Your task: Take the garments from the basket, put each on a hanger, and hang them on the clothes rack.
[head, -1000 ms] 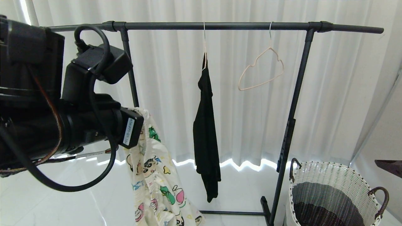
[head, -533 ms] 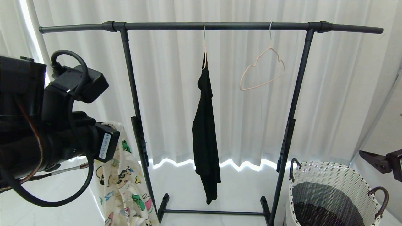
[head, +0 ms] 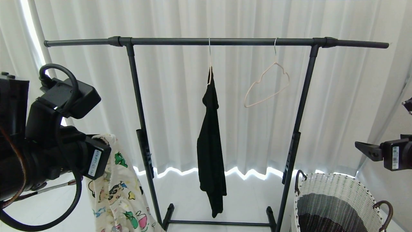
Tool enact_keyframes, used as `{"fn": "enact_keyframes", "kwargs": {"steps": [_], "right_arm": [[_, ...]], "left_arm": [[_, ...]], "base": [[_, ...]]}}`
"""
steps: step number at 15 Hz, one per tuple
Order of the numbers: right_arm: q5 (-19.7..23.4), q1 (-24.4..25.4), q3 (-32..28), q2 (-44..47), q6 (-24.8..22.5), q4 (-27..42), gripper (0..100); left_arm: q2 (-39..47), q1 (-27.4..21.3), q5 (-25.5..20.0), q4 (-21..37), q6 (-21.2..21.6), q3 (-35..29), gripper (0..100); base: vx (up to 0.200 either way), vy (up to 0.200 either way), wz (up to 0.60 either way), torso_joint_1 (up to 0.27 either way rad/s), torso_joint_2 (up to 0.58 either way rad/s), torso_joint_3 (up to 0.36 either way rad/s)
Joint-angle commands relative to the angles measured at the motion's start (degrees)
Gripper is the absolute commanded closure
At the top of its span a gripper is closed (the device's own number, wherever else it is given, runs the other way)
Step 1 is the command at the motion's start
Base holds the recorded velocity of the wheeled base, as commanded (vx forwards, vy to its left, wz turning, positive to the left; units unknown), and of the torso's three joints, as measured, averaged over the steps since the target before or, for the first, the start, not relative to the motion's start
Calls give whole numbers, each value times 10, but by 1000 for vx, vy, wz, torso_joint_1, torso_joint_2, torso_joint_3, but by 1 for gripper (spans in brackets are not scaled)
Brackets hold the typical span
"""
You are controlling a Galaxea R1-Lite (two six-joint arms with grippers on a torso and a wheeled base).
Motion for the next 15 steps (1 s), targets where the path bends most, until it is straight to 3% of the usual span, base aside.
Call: {"fn": "enact_keyframes", "kwargs": {"steps": [1, 5, 15], "right_arm": [[0, -2, -7, 11, 0, 0, 0], [25, -27, -25, 18, -1, 0, 0], [22, -36, -27, 22, -6, -4, 0]], "left_arm": [[-7, 0, 0, 1, 4, 5, 100], [-8, -1, 0, 1, 17, 6, 100], [-9, 0, 0, 1, 17, 7, 100]], "base": [[0, 0, 0, 173, -452, -286], [0, 0, 0, 182, -455, -281], [0, 0, 0, 216, -495, -284]]}}
